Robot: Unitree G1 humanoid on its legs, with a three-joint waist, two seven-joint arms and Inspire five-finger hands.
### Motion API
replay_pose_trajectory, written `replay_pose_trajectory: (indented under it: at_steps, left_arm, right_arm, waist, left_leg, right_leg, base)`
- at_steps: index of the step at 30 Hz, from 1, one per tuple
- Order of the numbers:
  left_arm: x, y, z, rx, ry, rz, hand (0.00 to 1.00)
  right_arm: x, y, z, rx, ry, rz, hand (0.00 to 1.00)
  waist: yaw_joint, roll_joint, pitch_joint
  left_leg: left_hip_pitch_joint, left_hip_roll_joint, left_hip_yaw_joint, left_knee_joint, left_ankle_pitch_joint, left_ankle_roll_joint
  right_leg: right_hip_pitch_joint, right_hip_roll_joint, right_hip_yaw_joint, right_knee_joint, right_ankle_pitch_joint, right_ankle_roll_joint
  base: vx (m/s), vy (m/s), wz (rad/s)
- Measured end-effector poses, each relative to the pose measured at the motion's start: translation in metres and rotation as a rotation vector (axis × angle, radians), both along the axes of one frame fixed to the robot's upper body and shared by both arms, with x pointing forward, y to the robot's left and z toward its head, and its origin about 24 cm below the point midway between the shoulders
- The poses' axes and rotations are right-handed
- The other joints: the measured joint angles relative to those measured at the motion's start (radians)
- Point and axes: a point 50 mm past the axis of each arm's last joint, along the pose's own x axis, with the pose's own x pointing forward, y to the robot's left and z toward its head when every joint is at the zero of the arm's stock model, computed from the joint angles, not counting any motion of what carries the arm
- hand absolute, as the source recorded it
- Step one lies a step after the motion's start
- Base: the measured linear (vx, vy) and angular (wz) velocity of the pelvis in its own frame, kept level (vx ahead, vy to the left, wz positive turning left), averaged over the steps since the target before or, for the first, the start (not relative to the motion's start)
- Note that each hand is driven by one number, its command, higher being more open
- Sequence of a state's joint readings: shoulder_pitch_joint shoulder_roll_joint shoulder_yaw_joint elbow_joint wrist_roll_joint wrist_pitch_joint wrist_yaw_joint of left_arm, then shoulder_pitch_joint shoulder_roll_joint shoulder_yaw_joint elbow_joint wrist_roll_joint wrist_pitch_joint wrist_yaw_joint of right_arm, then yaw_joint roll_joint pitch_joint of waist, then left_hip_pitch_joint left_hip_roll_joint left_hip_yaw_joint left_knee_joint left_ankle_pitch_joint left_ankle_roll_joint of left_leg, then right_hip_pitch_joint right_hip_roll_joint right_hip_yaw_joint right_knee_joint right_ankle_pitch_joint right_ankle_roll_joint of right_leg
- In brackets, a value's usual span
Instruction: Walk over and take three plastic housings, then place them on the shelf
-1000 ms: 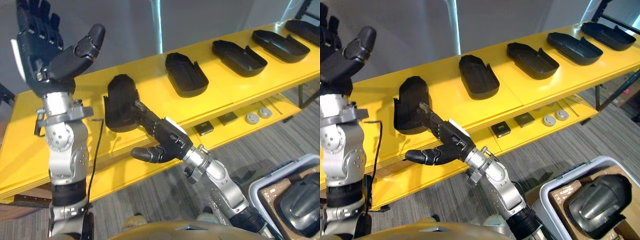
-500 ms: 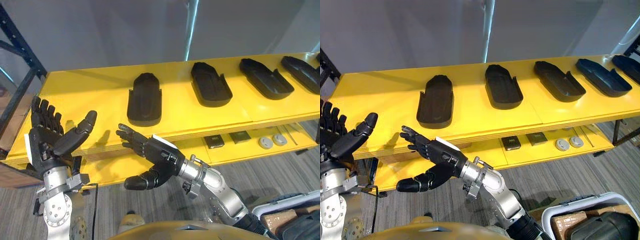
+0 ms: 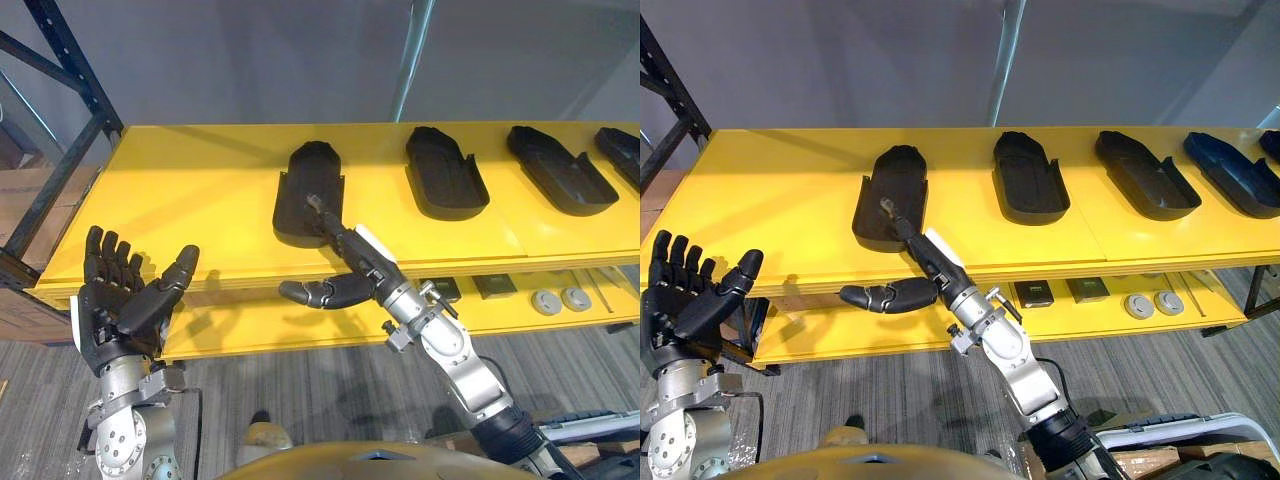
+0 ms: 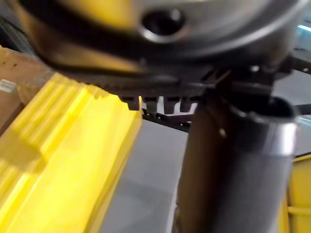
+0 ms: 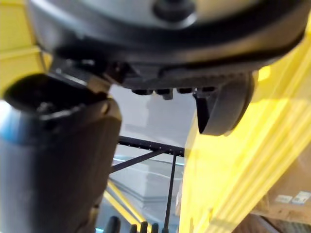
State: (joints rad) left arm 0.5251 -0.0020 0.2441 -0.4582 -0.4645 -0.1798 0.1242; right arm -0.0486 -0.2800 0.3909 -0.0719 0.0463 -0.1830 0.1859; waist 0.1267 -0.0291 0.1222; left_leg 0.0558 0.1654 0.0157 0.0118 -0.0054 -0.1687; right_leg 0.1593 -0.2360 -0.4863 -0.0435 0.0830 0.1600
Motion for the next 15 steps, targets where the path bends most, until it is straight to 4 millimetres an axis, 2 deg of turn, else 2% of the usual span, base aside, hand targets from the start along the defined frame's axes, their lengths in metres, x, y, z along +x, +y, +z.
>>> replay_pose_trajectory:
  at_steps: [4, 10, 15]
  left_arm:
    - [0.001, -0.002, 0.0, -0.008, -0.01, -0.011, 1.0]
    - [0.001, -0.003, 0.0, -0.017, -0.017, -0.01, 1.0]
    - [0.002, -0.004, -0.002, -0.023, -0.011, -0.017, 1.0]
  right_arm:
    - [0.006, -0.007, -0.01, -0.02, 0.032, -0.072, 1.0]
    - [0.022, -0.01, -0.004, -0.034, 0.008, -0.091, 1.0]
    - [0.024, -0.012, -0.002, -0.023, -0.004, -0.113, 1.0]
  waist:
    - [0.005, -0.008, 0.015]
    - [0.006, -0.005, 0.027]
    - [0.007, -0.01, 0.037]
  left_leg:
    - [0.0, 0.0, -0.008, 0.0, 0.002, -0.001]
    - [0.0, 0.0, -0.012, -0.003, 0.008, 0.0]
    - [0.0, 0.0, -0.022, -0.018, 0.02, 0.0]
  right_leg:
    - [0.0, -0.001, -0.003, 0.01, -0.007, 0.002]
    - [0.001, -0.001, -0.006, 0.012, -0.007, 0.002]
    - [0.002, -0.001, -0.02, 0.016, -0.009, 0.002]
  base:
    - [-0.01, 0.013, 0.04]
    - [0.0, 0.004, 0.01]
    - [-0.01, 0.007, 0.07]
